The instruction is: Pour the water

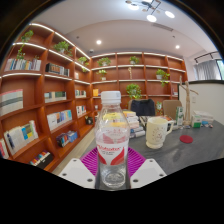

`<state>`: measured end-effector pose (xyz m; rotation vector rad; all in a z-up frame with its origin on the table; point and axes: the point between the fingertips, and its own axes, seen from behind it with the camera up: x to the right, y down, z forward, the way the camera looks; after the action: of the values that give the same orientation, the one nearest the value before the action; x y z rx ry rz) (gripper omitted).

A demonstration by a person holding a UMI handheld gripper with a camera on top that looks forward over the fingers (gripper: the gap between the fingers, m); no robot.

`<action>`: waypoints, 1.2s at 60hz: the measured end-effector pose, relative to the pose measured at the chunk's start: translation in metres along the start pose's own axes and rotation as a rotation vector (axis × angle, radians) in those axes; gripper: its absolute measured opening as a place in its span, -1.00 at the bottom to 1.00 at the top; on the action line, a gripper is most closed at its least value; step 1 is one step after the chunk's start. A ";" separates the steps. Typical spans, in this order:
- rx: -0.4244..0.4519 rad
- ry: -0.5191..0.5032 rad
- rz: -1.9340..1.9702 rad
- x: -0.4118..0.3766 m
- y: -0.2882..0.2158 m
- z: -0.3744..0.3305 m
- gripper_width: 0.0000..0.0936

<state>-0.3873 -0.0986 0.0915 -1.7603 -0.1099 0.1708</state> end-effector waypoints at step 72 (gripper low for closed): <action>0.291 -0.393 2.149 0.083 -0.155 0.148 -0.20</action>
<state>-0.3284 0.0887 0.2112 -0.8029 1.4727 1.8867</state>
